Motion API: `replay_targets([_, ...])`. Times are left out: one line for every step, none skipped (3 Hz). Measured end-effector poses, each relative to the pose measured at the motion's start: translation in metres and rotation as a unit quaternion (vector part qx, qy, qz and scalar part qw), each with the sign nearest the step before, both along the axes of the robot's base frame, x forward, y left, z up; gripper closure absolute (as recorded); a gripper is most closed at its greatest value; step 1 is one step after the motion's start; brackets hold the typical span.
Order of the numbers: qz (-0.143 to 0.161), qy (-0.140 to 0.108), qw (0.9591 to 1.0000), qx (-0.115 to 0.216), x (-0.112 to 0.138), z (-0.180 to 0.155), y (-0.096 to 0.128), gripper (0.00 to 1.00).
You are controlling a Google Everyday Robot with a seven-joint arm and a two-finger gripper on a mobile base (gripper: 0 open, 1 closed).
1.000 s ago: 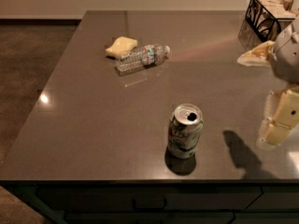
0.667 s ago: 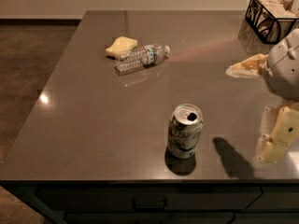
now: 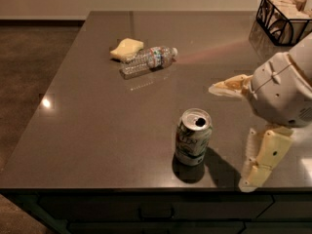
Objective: Move 7up can near water bottle
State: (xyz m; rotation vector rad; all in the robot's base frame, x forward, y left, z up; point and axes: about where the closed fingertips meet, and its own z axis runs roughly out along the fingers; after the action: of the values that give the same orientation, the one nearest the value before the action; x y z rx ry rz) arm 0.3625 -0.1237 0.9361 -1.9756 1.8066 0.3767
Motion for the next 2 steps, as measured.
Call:
replay_targets([0.0,-0.006,0.9999,0.014,0.011,-0.005,0.019,0.0])
replay_targets([-0.003,-0.01,0.9998,0.019,0.022,-0.009,0.029,0.0])
